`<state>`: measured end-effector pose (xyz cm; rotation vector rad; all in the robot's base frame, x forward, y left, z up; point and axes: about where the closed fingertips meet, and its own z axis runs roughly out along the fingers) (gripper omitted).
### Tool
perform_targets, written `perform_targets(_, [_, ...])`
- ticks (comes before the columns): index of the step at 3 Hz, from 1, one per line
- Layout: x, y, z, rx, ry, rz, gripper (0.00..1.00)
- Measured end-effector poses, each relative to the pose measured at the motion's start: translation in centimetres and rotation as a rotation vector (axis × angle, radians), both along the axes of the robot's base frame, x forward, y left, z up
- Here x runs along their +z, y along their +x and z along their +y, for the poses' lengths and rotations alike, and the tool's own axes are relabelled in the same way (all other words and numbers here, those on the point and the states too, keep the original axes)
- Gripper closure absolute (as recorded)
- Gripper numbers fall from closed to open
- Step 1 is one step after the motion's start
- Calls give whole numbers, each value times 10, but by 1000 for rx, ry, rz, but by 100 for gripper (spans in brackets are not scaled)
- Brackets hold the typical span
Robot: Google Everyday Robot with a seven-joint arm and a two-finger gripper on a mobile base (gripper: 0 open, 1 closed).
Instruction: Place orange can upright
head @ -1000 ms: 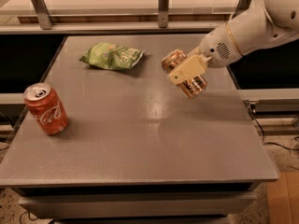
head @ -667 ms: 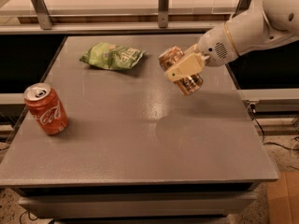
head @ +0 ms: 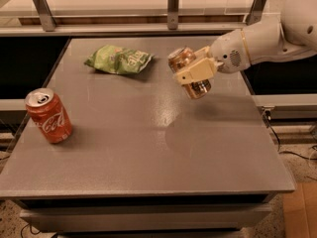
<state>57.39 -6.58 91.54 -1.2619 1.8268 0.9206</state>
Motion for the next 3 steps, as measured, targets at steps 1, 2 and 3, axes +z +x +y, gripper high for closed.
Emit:
perform_targets(1, [-5,3,-1,19,94,-38,100])
perform_targets(2, [-9,4,-3,38,192,-69,100])
perform_targets(3, [-9,5,-7,55,288,-96,100])
